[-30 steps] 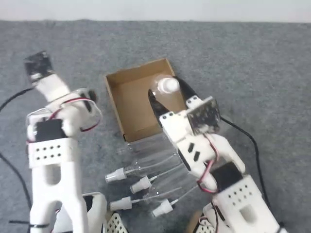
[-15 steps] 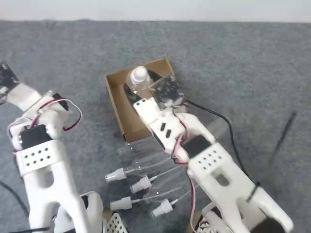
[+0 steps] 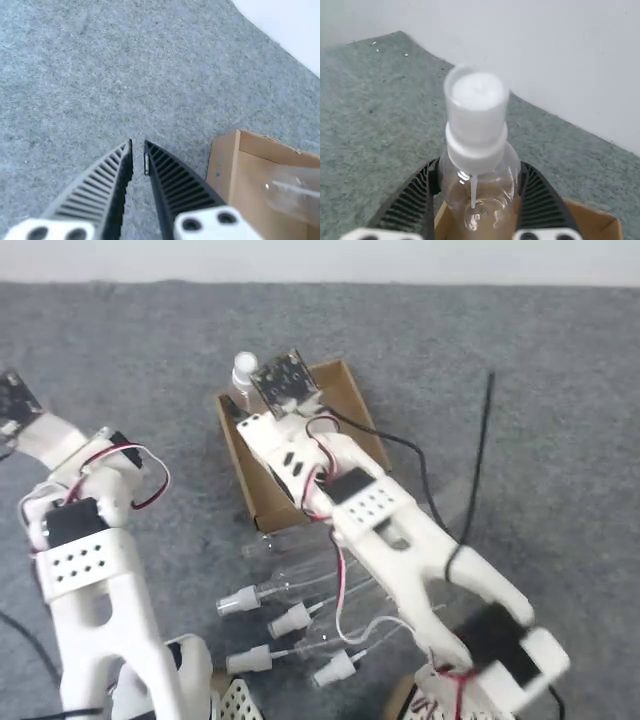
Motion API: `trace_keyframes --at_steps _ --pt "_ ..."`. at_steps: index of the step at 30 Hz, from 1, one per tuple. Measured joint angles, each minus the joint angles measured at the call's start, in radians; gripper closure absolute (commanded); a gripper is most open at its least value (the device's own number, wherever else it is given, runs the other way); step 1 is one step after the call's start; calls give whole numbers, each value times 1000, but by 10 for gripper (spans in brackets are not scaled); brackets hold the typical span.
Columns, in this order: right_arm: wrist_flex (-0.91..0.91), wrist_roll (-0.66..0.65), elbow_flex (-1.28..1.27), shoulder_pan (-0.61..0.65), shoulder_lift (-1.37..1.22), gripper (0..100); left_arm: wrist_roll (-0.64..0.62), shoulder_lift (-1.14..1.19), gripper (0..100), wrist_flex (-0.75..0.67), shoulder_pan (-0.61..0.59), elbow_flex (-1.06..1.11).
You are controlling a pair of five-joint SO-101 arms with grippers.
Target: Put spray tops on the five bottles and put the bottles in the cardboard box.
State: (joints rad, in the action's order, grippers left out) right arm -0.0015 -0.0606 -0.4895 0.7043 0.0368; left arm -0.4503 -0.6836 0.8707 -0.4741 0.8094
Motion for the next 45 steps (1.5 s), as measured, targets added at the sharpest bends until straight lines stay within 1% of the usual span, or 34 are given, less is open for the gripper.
trace_keyframes --at_steps 10,34,36,41,45 --pt "0 0 199 0 -256 950 0 0 968 -9 0 0" --pt "-9 2 479 -2 -615 943 0 0 968 -18 0 0" --pt "-15 2 500 -2 -637 908 0 0 968 -18 0 0" --pt "-15 2 511 2 -647 757 0 0 968 -18 0 2" --pt "-8 2 506 -2 -681 744 0 0 967 -18 5 12"
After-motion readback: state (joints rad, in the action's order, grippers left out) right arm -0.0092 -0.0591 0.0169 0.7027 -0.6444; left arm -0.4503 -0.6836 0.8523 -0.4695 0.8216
